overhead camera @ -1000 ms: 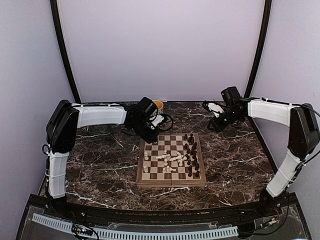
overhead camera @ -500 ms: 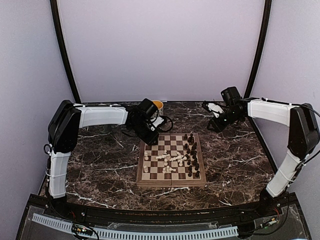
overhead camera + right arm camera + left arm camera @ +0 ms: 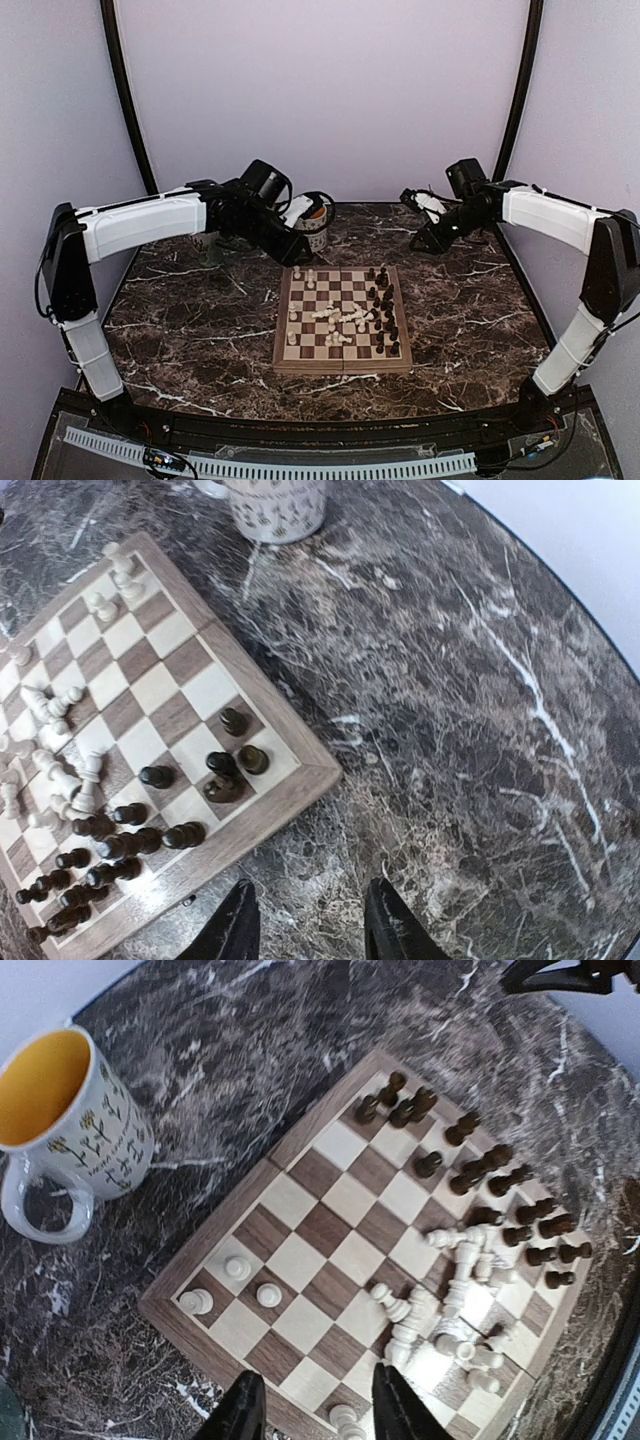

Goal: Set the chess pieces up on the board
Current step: Place the pawn on b2, then pick up the pawn from the chessboard.

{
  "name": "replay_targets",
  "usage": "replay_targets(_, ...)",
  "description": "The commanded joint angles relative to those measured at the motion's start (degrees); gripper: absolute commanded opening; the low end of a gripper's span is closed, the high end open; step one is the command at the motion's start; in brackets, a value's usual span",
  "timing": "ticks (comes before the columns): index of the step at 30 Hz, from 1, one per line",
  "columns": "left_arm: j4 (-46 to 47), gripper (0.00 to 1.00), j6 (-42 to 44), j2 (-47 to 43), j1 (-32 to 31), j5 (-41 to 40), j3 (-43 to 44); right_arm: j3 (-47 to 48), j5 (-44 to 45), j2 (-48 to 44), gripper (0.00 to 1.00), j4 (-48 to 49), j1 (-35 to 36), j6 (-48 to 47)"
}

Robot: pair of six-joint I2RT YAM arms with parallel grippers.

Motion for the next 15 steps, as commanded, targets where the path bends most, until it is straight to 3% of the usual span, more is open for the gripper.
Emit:
replay_targets(1, 5.83, 0.38, 3.25, -8.88, -0.39, 8.24, -6.83, 6.33, -6.11, -4.26, 0.36, -6.81, 3.40, -6.17)
replay_targets(6, 14.01, 0.36, 4.37, -12.84, -1.35, 12.94, -16.47, 9.00, -3.94, -2.33, 0.31, -11.38, 9.64, -8.65)
replay_targets(15, 18.15, 0.35, 2.60, -19.41, -2.68, 11.10, -23.15, 7.39, 1.34, 3.52, 0.29, -13.41, 22.04, -11.75)
